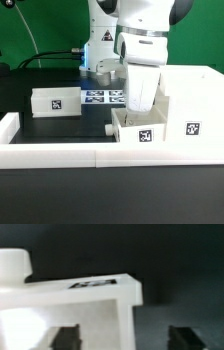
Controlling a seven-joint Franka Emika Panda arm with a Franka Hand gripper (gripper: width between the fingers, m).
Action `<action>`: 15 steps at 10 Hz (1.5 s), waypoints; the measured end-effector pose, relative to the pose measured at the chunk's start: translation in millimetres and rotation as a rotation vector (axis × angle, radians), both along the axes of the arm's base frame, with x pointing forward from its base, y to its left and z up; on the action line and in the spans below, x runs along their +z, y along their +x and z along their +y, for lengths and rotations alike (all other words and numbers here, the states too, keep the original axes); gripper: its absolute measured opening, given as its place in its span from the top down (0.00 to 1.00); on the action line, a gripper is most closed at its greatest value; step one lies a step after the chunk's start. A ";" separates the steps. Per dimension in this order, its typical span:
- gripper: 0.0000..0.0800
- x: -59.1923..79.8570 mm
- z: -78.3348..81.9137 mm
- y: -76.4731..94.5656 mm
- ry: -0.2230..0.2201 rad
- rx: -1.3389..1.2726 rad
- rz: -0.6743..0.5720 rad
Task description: Assemble drawer
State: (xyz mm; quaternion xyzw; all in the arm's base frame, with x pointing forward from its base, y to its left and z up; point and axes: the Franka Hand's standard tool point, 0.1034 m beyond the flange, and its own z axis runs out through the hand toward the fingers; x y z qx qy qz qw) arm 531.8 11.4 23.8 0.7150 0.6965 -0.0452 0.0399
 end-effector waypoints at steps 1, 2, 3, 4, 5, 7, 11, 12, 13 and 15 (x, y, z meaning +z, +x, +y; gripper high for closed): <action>0.27 6.6 0.9 1.2 -0.002 -0.001 -0.003; 0.27 14.4 -1.1 2.9 -0.003 0.000 -0.010; 0.20 20.3 -7.9 4.2 -0.007 -0.002 -0.014; 0.20 23.2 -19.4 5.2 -0.011 0.016 -0.012; 0.19 24.1 -32.3 5.8 -0.013 0.027 -0.010; 0.19 22.5 -55.2 4.9 -0.014 0.050 -0.002; 0.19 10.2 -80.1 4.3 0.026 0.092 0.023; 0.19 8.0 -84.6 1.7 0.069 0.081 0.028; 0.19 5.7 -85.3 -0.1 0.102 0.075 0.039; 0.19 5.2 -89.4 3.0 0.166 0.087 0.061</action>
Offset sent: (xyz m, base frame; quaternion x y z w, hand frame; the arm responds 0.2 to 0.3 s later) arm -0.0042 -0.0380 0.0224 0.0167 -0.0170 -0.0433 0.9988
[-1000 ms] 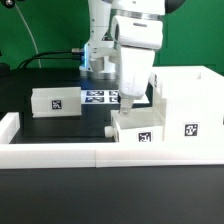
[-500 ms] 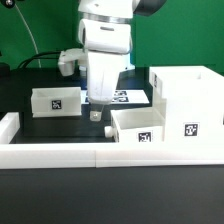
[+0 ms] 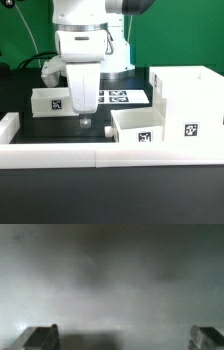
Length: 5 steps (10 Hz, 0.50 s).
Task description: Assemble drawer
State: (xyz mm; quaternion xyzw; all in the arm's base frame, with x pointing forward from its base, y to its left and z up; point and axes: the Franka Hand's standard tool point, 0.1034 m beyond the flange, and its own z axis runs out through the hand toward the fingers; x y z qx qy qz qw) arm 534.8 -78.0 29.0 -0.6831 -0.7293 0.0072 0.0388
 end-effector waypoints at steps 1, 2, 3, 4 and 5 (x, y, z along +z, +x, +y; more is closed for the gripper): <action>0.19 -1.1 0.3 2.0 0.018 -0.014 0.005; 0.19 -3.9 5.5 2.2 0.025 -0.016 0.008; 0.19 -8.4 17.4 4.3 0.031 -0.026 0.013; 0.19 -12.3 23.3 5.2 0.037 -0.027 0.015; 0.19 -16.9 28.9 4.7 0.041 -0.041 0.023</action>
Offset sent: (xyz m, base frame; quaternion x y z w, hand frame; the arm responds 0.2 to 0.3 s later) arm 0.0173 0.0291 -0.0111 -0.0259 0.0299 -0.0141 0.9991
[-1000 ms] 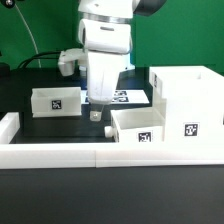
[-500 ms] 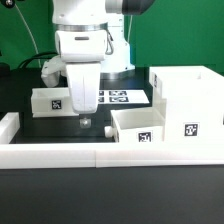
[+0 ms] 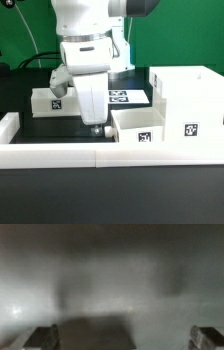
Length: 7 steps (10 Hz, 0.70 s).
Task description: Assemble drawer
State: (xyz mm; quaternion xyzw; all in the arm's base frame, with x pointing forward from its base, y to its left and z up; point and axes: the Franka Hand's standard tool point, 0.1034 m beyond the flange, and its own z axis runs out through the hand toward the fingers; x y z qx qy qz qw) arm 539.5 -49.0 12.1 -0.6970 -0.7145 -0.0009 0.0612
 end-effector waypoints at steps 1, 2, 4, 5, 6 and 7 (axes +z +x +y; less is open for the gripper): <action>0.19 -1.9 6.7 -0.4 0.001 -0.026 0.005; 0.19 -1.7 10.1 -0.2 -0.004 -0.060 0.009; 0.19 -0.5 14.2 0.7 -0.025 -0.104 0.012; 0.19 0.1 16.3 1.2 -0.028 -0.124 0.013; 0.19 0.2 18.5 1.4 -0.030 -0.148 0.015; 0.19 1.7 21.0 2.4 -0.036 -0.185 0.015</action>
Offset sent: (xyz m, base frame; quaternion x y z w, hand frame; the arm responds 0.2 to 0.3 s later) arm -0.0006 0.0179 0.0046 -0.0045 -0.0332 0.0280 0.9990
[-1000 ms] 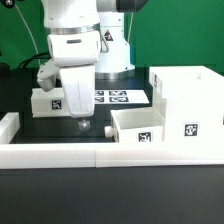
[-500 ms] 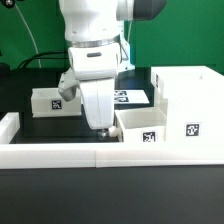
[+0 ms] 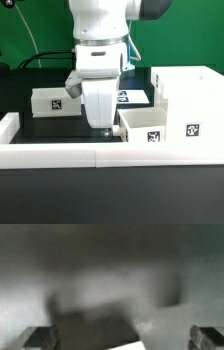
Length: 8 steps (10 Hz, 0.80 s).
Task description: Assemble drawer
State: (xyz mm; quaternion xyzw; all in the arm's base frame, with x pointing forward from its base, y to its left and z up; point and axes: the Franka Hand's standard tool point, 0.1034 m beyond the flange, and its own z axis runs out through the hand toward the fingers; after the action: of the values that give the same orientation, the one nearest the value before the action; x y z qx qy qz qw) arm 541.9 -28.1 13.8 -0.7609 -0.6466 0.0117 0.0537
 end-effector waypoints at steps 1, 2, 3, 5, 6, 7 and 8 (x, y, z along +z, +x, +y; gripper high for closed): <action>0.19 2.5 1.8 1.6 -0.014 -0.026 -0.002; 0.19 2.7 2.8 1.7 -0.021 -0.055 -0.001; 0.19 2.0 4.1 1.3 -0.027 -0.087 -0.003; 0.19 0.0 3.0 -0.4 -0.027 -0.095 -0.007; 0.19 -1.7 1.0 -2.8 -0.025 -0.089 -0.005; 0.19 -1.6 1.6 -2.7 -0.025 -0.090 -0.004; 0.19 -1.7 1.6 -2.8 -0.025 -0.090 -0.004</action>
Offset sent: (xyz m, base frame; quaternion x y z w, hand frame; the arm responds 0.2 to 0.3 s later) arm -0.0056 0.0245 -0.0034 -0.0045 0.0035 0.0316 0.9995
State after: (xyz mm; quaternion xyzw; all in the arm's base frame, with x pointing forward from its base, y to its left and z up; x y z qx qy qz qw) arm 539.1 -26.5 12.1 -0.7897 -0.6118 0.0159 0.0431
